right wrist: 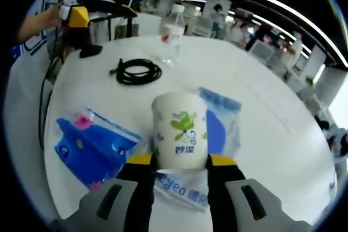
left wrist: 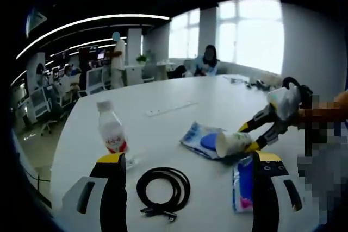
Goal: Arrange the tabletop items into an orderly group along one side of the table until the central work area is clear of visible clutter.
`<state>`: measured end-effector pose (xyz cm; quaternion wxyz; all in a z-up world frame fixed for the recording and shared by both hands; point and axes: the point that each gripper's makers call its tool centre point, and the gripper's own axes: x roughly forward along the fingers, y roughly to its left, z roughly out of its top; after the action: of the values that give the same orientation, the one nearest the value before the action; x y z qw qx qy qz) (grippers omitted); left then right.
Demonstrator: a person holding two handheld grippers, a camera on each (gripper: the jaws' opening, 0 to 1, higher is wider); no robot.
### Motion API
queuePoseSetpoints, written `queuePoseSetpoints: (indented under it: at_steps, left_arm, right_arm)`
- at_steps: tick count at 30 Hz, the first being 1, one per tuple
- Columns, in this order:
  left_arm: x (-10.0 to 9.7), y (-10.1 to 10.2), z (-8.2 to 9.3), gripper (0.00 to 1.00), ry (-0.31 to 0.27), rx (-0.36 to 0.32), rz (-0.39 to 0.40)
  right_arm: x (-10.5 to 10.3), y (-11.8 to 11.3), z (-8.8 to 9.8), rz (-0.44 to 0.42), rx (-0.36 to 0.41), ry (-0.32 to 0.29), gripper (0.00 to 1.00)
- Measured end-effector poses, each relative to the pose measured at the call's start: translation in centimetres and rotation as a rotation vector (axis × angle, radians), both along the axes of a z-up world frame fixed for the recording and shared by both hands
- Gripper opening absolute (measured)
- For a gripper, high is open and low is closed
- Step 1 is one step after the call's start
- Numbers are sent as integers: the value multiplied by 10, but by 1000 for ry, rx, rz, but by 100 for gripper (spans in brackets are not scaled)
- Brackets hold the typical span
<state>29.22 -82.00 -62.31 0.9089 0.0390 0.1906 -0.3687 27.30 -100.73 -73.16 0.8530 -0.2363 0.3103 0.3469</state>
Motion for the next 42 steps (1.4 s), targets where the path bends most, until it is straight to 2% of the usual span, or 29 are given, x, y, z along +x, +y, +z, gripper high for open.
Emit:
queuePoseSetpoints:
  at_steps: [9,13,15,23,26,31,38,42]
  left_arm:
    - [-3,-5,2,95,32,-61,3]
    - [-3,-5,3,94,41,-80,10]
    - [-4,-7,4,94,49,-98,9]
    - [-8,-13,8,94,101,-217,21]
    - [-10,-18,14,95,145,-319,22]
    - [-13,-25,19,95,197,-433,28]
    - [-18,-32,19,96,224,-484,33]
    - [-20,-38,22,96,246,-543,30]
  right_arm:
    - [0,7,9,-24,75,-23,33]
    - [0,11,21,-36,114,-50,33]
    - [0,17,29,-47,164,-59,33]
    - [-5,36,56,-63,311,-79,33]
    - [-9,48,69,-60,401,-77,33]
    - [-14,63,90,-52,517,-80,33]
    - [-19,78,115,-38,628,-89,33]
    - [-24,88,123,-28,669,-88,33]
